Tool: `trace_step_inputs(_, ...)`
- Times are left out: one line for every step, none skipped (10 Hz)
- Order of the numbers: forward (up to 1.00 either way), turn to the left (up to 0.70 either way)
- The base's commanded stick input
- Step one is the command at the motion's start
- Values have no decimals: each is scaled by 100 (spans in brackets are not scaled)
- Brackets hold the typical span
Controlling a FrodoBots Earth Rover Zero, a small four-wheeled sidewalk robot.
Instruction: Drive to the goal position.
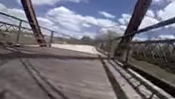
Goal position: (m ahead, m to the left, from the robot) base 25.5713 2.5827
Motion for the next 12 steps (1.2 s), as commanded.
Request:
trace_step_inputs(100,0)
trace_step_inputs(100,0)
trace_step_inputs(100,0)
trace_step_inputs(100,0)
trace_step_inputs(100,0)
trace_step_inputs(100,-20)
trace_step_inputs(100,-7)
trace_step_inputs(100,0)
trace_step_inputs(100,0)
trace_step_inputs(100,0)
trace_step_inputs(100,0)
trace_step_inputs(100,0)
